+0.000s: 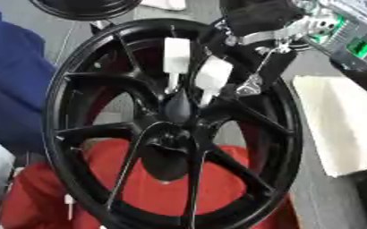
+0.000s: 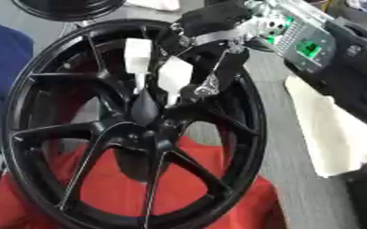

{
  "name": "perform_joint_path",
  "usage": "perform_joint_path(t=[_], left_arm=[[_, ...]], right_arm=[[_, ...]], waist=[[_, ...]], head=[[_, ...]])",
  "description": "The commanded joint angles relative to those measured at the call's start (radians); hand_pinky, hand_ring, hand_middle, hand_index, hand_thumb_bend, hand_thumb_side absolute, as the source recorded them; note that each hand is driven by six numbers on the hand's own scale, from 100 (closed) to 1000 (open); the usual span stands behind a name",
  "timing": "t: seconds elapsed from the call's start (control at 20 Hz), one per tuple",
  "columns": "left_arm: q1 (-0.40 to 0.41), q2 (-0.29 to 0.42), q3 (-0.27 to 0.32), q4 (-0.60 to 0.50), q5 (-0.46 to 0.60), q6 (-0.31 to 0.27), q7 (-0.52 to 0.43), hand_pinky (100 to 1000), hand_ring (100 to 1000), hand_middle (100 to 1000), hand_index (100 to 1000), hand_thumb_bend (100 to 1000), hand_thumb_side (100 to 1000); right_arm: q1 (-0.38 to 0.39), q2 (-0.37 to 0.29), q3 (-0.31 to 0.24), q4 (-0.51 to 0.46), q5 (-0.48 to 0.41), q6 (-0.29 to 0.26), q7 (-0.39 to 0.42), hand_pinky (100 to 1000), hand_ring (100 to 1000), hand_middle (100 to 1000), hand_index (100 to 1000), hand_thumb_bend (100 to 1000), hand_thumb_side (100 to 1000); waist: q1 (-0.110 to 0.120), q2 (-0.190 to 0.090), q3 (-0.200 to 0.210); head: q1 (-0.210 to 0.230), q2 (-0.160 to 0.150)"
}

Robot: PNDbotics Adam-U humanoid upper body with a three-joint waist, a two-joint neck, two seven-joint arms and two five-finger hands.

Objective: Pull the pin out of the wheel hub.

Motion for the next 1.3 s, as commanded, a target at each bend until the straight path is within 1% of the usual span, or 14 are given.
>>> perform_joint_path(t=[0.05, 0.2, 0.3, 0.4, 0.5, 0.55, 0.65, 0.7, 0.85, 0.9, 0.95, 1.05, 1.2, 1.3], left_arm=[[-0.011, 0.013, 0.0, -0.02, -0.005, 0.0, -0.003, 698, 722, 598, 694, 100, 793], [-0.011, 0.011, 0.0, -0.02, -0.006, 0.001, -0.002, 698, 722, 597, 693, 100, 794], [-0.011, 0.011, 0.0, -0.02, -0.006, 0.001, -0.003, 698, 721, 596, 692, 100, 795], [-0.012, 0.011, -0.001, -0.02, -0.007, 0.002, -0.003, 698, 720, 594, 692, 100, 796], [-0.011, 0.01, -0.001, -0.02, -0.007, 0.002, -0.004, 698, 720, 593, 691, 100, 797], [-0.011, 0.01, -0.001, -0.02, -0.007, 0.002, -0.004, 698, 719, 593, 690, 100, 798], [-0.011, 0.01, -0.001, -0.02, -0.008, 0.003, -0.003, 698, 720, 593, 690, 100, 799], [-0.011, 0.01, -0.001, -0.02, -0.008, 0.003, -0.003, 698, 720, 593, 690, 100, 799], [-0.011, 0.009, -0.001, -0.02, -0.009, 0.005, -0.004, 698, 721, 594, 690, 100, 800], [-0.011, 0.009, -0.002, -0.02, -0.009, 0.005, -0.004, 698, 721, 594, 690, 100, 800], [-0.012, 0.009, -0.002, -0.02, -0.008, 0.005, -0.005, 698, 721, 594, 690, 100, 801], [-0.012, 0.009, -0.002, -0.02, -0.008, 0.006, -0.005, 698, 721, 595, 690, 100, 802], [-0.011, 0.009, -0.001, -0.02, -0.008, 0.006, -0.005, 698, 722, 595, 690, 100, 802], [-0.011, 0.009, 0.0, -0.02, -0.008, 0.006, -0.004, 699, 722, 596, 690, 100, 802]], right_arm=[[-0.011, -0.021, -0.021, 0.009, 0.01, -0.318, 0.314, 865, 849, 752, 833, 289, 172], [-0.012, -0.019, -0.026, 0.016, 0.021, -0.318, 0.314, 865, 849, 752, 833, 301, 137], [-0.012, -0.02, -0.027, 0.019, 0.03, -0.318, 0.314, 866, 853, 760, 838, 332, 101], [-0.011, -0.021, -0.029, 0.018, 0.041, -0.318, 0.314, 866, 853, 759, 837, 345, 100], [-0.009, -0.022, -0.033, 0.02, 0.048, -0.318, 0.314, 864, 852, 756, 831, 339, 100], [-0.009, -0.021, -0.035, 0.022, 0.049, -0.318, 0.314, 863, 851, 752, 827, 326, 100], [-0.011, -0.019, -0.037, 0.026, 0.042, -0.318, 0.314, 859, 843, 730, 797, 271, 100], [-0.012, -0.018, -0.037, 0.027, 0.036, -0.318, 0.314, 859, 843, 730, 797, 271, 100], [-0.017, -0.013, -0.037, 0.031, 0.024, -0.318, 0.314, 851, 830, 671, 735, 202, 100], [-0.019, -0.012, -0.036, 0.032, 0.02, -0.318, 0.314, 850, 829, 667, 730, 197, 100], [-0.02, -0.011, -0.035, 0.034, 0.016, -0.318, 0.314, 844, 816, 618, 674, 133, 100], [-0.022, -0.008, -0.036, 0.039, 0.005, -0.318, 0.314, 838, 806, 589, 641, 100, 100], [-0.03, -0.003, -0.042, 0.048, -0.008, -0.318, 0.314, 828, 787, 550, 599, 100, 100], [-0.036, 0.002, -0.044, 0.053, -0.017, -0.318, 0.314, 813, 762, 508, 549, 100, 100]], waist=[[0.006, -0.013, 0.002], [0.005, -0.011, 0.002], [0.004, -0.009, 0.002], [0.003, -0.007, 0.002], [0.003, -0.006, 0.003], [0.002, -0.005, 0.003], [0.002, -0.004, 0.004], [0.002, -0.004, 0.004], [0.001, -0.003, 0.003], [0.001, -0.003, 0.003], [0.001, -0.003, 0.003], [0.001, -0.002, 0.003], [0.0, -0.004, 0.001], [0.0, -0.005, 0.0]], head=[[-0.005, -0.013], [-0.006, -0.014], [-0.006, -0.015], [-0.006, -0.017], [-0.007, -0.019], [-0.007, -0.02], [-0.008, -0.021], [-0.007, -0.021], [-0.008, -0.02], [-0.008, -0.02], [-0.008, -0.02], [-0.008, -0.02], [-0.008, -0.019], [-0.009, -0.021]])
